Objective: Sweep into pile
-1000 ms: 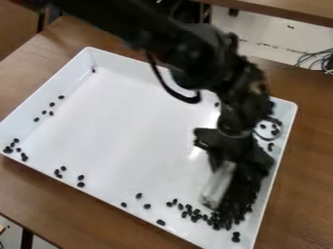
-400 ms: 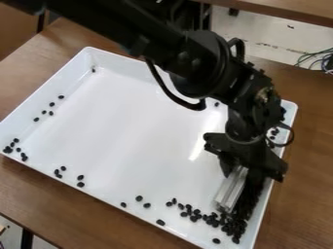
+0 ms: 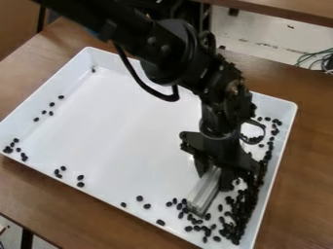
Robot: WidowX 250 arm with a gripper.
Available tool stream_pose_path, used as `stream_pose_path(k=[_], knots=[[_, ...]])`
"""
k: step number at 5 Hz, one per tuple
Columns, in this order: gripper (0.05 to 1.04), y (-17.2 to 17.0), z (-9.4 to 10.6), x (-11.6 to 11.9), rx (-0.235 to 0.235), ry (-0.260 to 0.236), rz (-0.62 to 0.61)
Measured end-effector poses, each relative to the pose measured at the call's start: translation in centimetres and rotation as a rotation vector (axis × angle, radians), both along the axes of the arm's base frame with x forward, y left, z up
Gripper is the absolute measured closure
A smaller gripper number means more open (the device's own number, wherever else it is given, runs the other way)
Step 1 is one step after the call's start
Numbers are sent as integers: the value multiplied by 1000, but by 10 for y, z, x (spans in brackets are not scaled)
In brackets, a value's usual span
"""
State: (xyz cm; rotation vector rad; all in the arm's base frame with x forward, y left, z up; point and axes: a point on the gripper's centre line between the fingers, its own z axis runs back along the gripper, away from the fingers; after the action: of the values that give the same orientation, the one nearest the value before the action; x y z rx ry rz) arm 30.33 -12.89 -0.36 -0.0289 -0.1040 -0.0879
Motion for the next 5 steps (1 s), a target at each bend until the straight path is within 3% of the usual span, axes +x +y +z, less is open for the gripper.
stream_pose_path(k=[2,3,5], knots=[[722,52,-1,1,33,14,87],[674,74,-1,3,13,18,141],[189,72,-1,2,-90,10,92]])
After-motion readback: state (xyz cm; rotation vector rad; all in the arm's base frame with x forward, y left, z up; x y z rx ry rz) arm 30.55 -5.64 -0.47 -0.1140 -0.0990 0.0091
